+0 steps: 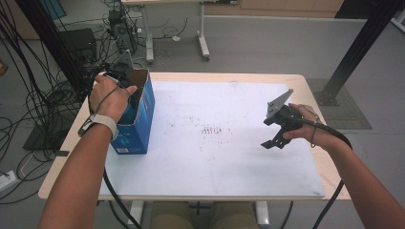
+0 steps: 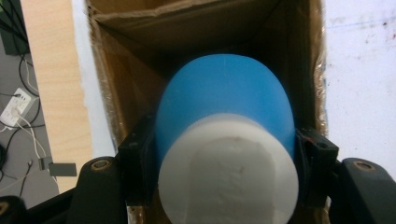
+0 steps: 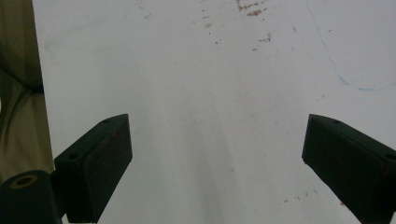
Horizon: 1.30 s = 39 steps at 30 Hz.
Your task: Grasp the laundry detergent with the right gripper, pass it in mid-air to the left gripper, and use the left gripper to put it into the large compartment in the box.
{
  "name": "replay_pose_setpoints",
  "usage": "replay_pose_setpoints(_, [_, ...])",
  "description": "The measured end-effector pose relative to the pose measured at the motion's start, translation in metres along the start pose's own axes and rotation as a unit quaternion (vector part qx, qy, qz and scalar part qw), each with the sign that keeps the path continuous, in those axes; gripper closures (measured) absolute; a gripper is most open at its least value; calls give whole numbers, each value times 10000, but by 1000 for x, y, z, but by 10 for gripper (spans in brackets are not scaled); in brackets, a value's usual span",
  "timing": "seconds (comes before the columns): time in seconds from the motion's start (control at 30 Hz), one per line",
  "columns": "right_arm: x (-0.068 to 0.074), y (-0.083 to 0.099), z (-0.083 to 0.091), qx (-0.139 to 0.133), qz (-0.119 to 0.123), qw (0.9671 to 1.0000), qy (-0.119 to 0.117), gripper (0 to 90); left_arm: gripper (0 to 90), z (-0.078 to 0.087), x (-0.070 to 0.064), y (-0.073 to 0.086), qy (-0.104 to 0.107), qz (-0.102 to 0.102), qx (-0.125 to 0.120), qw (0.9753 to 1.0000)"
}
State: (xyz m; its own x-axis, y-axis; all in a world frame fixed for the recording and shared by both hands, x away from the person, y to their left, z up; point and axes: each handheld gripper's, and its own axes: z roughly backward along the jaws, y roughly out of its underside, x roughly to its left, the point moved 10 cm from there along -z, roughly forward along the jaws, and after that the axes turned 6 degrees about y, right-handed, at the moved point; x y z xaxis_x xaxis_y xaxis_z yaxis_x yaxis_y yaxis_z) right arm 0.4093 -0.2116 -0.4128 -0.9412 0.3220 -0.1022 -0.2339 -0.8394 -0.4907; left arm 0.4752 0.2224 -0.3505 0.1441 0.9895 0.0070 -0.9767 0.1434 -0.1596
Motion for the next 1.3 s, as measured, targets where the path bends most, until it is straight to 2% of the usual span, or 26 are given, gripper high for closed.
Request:
replay_pose_setpoints(0.3, [0, 3, 1, 1, -41, 10000, 7, 87, 373, -11, 0, 1, -11, -43, 68, 10000])
replay_pose_setpoints(1.3, [1, 5, 1, -4, -53, 10000, 22, 87, 372, -11, 1, 0, 1, -46, 68, 10000])
